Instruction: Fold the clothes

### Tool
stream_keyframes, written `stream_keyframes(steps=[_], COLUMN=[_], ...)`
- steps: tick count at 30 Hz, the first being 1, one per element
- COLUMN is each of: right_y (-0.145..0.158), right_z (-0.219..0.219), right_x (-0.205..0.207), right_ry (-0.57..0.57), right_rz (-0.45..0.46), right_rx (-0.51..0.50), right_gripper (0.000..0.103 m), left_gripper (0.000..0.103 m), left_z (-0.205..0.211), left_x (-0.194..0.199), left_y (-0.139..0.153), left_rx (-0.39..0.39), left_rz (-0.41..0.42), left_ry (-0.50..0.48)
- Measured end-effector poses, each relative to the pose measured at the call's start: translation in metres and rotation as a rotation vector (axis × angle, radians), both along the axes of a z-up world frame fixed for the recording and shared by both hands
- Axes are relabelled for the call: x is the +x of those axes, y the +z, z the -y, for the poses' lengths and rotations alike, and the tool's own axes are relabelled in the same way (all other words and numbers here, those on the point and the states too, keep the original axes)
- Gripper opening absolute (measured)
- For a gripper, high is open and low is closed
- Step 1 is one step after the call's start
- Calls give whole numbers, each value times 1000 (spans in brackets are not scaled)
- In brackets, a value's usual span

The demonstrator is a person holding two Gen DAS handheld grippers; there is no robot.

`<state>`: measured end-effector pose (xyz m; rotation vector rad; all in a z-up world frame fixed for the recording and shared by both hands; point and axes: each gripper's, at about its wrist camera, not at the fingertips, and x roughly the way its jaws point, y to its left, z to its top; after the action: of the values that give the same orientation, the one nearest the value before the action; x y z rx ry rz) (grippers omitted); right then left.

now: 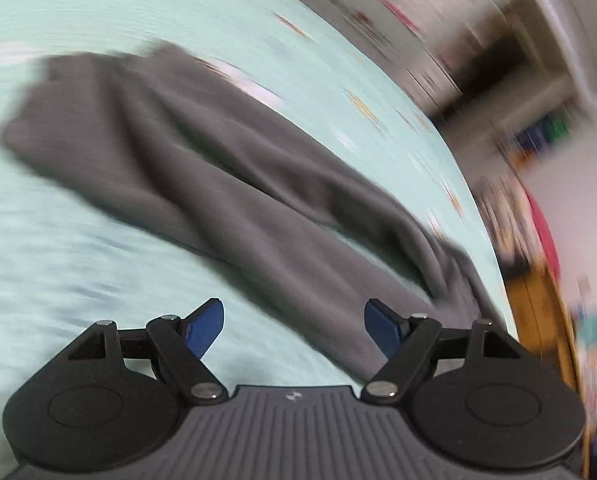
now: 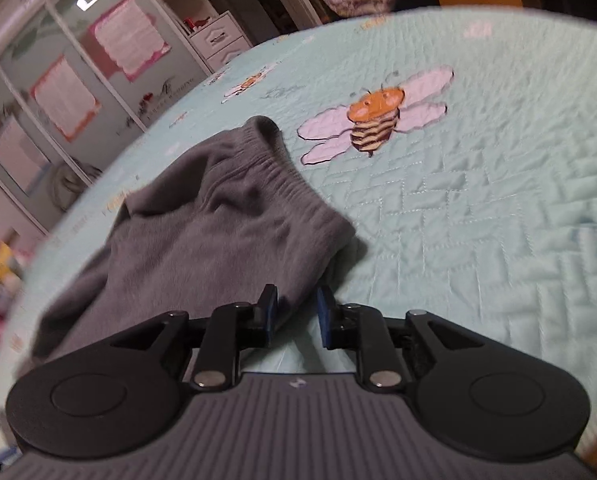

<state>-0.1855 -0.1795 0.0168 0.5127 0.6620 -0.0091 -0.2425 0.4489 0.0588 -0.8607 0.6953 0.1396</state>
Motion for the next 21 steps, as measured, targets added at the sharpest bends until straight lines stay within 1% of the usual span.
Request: stream_keyframes(steps=[2,4,7,9,10,12,13,15,17,21], right_y=[10,17,22,21,20,17,16,13,11,7], right_z=[-27,-55,-107,-145,-164,-202,-220,-251,-276,-306], right_x=[-13,-21,-26,-26,-26,-29,-32,-39,-45,-47], right_ry=[60,143,344,489,561,698,749,825,879,936], right_rz=[34,55,86,84,84,96,115,152,195,232], right_rx=[-78,-144,-226,-282,-312,-385,-438,-545,-628,-719], right_gripper=[23,23,23,25,29,34,35,40,41,45], left_gripper=[80,80,80,81,81,83,84,84,84,84], left_z=[-33,-59,-85,-92,-94,-93,-93,-93,-95,-99], left_x=[-13,-22,-26,-17,-12,5,14,32,46,72], left_y=[-1,-1,5,10,13,18,19,19,13,-1], left_rx=[-49,-83,-115,-136,-147,-135,-124,-103,-104,-116], left_rz=[4,18,50,62,67,57,43,8,-25,-91], left_ry=[103,185,234,214,199,175,169,161,168,186])
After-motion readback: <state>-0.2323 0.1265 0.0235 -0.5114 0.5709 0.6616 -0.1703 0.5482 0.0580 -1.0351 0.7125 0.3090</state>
